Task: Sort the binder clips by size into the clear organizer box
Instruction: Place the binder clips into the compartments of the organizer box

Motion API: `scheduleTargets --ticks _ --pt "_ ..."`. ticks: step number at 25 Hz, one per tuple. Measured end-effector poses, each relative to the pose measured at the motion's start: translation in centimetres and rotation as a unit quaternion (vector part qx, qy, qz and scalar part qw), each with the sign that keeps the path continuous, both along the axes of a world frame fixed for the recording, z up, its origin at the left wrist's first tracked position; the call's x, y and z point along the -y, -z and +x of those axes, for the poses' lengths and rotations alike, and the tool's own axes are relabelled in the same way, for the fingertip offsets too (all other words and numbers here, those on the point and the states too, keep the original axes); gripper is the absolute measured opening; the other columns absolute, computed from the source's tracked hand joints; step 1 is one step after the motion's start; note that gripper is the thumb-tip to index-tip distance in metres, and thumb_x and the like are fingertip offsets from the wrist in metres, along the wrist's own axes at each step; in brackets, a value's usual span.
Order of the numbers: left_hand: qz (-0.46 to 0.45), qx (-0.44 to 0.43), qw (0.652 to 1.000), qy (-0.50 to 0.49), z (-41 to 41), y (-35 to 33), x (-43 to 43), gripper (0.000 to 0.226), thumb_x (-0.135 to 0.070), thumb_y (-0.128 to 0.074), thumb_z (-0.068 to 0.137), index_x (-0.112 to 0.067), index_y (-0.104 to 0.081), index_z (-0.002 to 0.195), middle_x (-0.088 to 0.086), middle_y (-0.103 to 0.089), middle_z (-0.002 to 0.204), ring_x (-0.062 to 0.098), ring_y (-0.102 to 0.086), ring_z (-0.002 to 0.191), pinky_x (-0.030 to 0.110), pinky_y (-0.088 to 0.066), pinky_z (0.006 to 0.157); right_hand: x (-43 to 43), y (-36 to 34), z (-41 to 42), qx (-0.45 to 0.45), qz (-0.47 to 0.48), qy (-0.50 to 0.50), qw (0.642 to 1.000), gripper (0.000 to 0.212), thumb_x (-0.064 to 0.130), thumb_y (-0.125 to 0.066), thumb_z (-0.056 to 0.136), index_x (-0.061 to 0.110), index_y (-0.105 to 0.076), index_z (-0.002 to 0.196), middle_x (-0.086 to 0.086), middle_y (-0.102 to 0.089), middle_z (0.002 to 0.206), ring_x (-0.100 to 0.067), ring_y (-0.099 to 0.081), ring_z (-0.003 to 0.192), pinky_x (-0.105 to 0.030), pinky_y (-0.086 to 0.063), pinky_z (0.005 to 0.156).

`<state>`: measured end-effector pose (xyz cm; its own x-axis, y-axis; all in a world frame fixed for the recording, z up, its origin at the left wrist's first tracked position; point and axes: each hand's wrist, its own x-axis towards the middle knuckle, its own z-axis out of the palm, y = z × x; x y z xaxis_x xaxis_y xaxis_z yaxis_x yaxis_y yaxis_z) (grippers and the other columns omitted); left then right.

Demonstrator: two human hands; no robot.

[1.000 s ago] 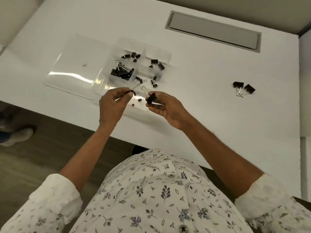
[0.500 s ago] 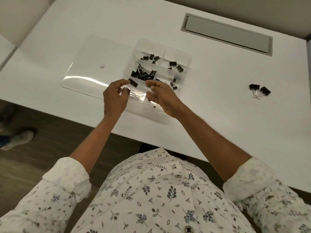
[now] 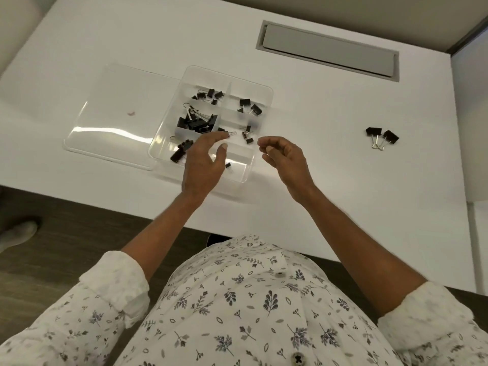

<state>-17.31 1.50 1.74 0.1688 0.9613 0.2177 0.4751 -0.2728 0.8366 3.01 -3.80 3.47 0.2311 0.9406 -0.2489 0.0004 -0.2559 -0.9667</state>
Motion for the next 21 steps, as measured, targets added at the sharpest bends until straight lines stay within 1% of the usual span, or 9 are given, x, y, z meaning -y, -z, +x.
scheduleTargets --ticks 4,7,9,11,14,16,18,19,21 --pt "0.000 0.021 0.998 0.057 7.3 -0.3 0.8 0.025 -0.013 -0.062 0.098 -0.014 -0.069 0.122 -0.005 -0.071 0.122 0.005 -0.062 0.114 0.015 -0.046 0.098 2.3 0.1 7.0 0.060 -0.002 0.053 0.997 0.025 0.012 -0.055 0.099 0.018 -0.073 0.116 0.007 -0.074 0.116 -0.014 -0.066 0.112 -0.040 -0.053 0.106" --pt "0.000 0.012 0.994 0.104 13.4 -0.2 1.3 0.026 -0.012 -0.062 0.097 -0.013 -0.069 0.122 -0.005 -0.070 0.123 0.006 -0.062 0.116 0.012 -0.043 0.101 3.9 0.3 13.1 0.105 -0.018 0.091 0.990 0.024 0.015 -0.057 0.097 0.021 -0.073 0.115 0.010 -0.074 0.113 -0.007 -0.066 0.103 -0.034 -0.054 0.103" --pt "-0.001 0.001 0.991 0.132 16.8 -0.1 1.6 0.026 -0.012 -0.062 0.097 -0.013 -0.069 0.123 -0.004 -0.069 0.124 0.008 -0.063 0.117 0.019 -0.046 0.104 4.7 0.7 16.6 0.146 -0.022 0.102 0.984 0.026 0.014 -0.056 0.097 0.021 -0.072 0.116 0.011 -0.073 0.113 -0.002 -0.064 0.101 -0.027 -0.052 0.098" --pt "0.002 -0.023 0.986 0.164 20.2 0.2 1.7 0.028 -0.015 -0.062 0.097 -0.015 -0.068 0.125 -0.003 -0.067 0.127 0.010 -0.062 0.120 0.026 -0.047 0.107 5.0 1.4 20.6 0.219 -0.021 0.106 0.970 0.029 0.010 -0.053 0.098 0.019 -0.071 0.119 0.009 -0.072 0.116 -0.003 -0.063 0.102 -0.023 -0.049 0.096" --pt "-0.026 -0.070 0.974 0.213 24.3 0.5 1.9 0.031 -0.022 -0.060 0.099 -0.019 -0.064 0.130 -0.006 -0.063 0.133 0.011 -0.059 0.125 0.033 -0.046 0.110 4.9 3.7 27.2 0.371 -0.018 0.082 0.925 0.045 -0.004 -0.045 0.092 0.011 -0.063 0.130 -0.004 -0.065 0.133 -0.021 -0.060 0.119 -0.033 -0.046 0.106" --pt "-0.034 -0.103 0.963 0.246 26.3 0.4 2.0 0.034 -0.023 -0.059 0.100 -0.019 -0.062 0.134 -0.006 -0.061 0.136 0.011 -0.057 0.125 0.030 -0.045 0.109 4.8 5.6 31.1 0.511 -0.032 0.007 0.859 0.062 -0.010 -0.042 0.083 0.006 -0.052 0.143 -0.013 -0.051 0.149 -0.033 -0.047 0.138 -0.042 -0.040 0.115" --pt "-0.035 -0.146 0.949 0.278 27.7 0.5 2.1 0.036 -0.021 -0.057 0.101 -0.016 -0.059 0.137 -0.004 -0.059 0.139 0.013 -0.053 0.129 0.024 -0.041 0.108 4.6 7.3 34.1 0.609 -0.038 -0.082 0.788 0.070 -0.013 -0.044 0.081 0.003 -0.043 0.150 -0.016 -0.037 0.160 -0.040 -0.031 0.149 -0.052 -0.033 0.119" --pt "-0.034 -0.165 0.943 0.288 28.3 0.6 2.1 0.037 -0.021 -0.057 0.102 -0.016 -0.058 0.139 -0.003 -0.058 0.141 0.014 -0.051 0.132 0.023 -0.040 0.107 4.4 7.8 34.8 0.624 -0.039 -0.112 0.773 0.071 -0.012 -0.046 0.081 0.003 -0.042 0.150 -0.016 -0.035 0.161 -0.041 -0.028 0.150 -0.056 -0.032 0.118" --pt "-0.033 -0.195 0.931 0.306 29.3 1.0 1.7 0.039 -0.020 -0.056 0.102 -0.015 -0.056 0.141 -0.002 -0.056 0.144 0.017 -0.048 0.136 0.024 -0.037 0.109 4.8 8.2 34.8 0.614 -0.044 -0.126 0.778 0.069 -0.010 -0.049 0.079 0.003 -0.046 0.146 -0.017 -0.040 0.158 -0.041 -0.033 0.147 -0.058 -0.035 0.115"
